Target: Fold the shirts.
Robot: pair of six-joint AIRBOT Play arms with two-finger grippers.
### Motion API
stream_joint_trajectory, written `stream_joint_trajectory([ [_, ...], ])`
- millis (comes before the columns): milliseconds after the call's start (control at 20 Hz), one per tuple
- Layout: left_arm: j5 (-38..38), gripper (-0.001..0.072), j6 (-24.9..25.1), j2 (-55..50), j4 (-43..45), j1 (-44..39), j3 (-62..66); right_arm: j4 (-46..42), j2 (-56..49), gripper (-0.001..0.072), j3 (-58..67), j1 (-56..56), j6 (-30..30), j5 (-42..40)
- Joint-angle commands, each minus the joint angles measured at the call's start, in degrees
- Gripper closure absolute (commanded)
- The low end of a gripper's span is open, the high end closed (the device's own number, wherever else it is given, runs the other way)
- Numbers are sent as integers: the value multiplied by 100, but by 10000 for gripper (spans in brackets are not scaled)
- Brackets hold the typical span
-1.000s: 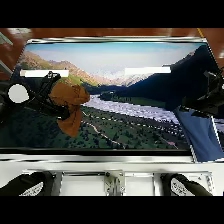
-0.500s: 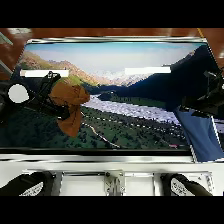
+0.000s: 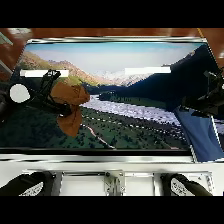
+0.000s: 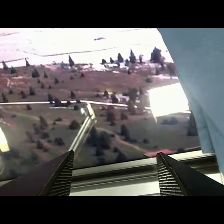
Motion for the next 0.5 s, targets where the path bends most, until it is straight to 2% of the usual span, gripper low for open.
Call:
stream_joint_trajectory([
  [0,343,173,0,-87,-365,-2,-2,-2,-2,71,7,2,0,-48],
  [150,361,173,2,-173,-396,-4,-2,-4,-4,71,7,2,-2,-122],
  [200,446,172,-2,-203,-267,4,-2,7,-4,71,4,4,-2,-201],
  [250,713,161,-225,-264,120,33,0,7,-4,71,4,4,-4,-308],
  [350,1110,50,-903,-483,914,256,46,2,-4,71,7,4,-28,-463],
  [450,1285,26,-1067,-951,1069,789,267,4,-4,71,4,4,-28,-658],
])
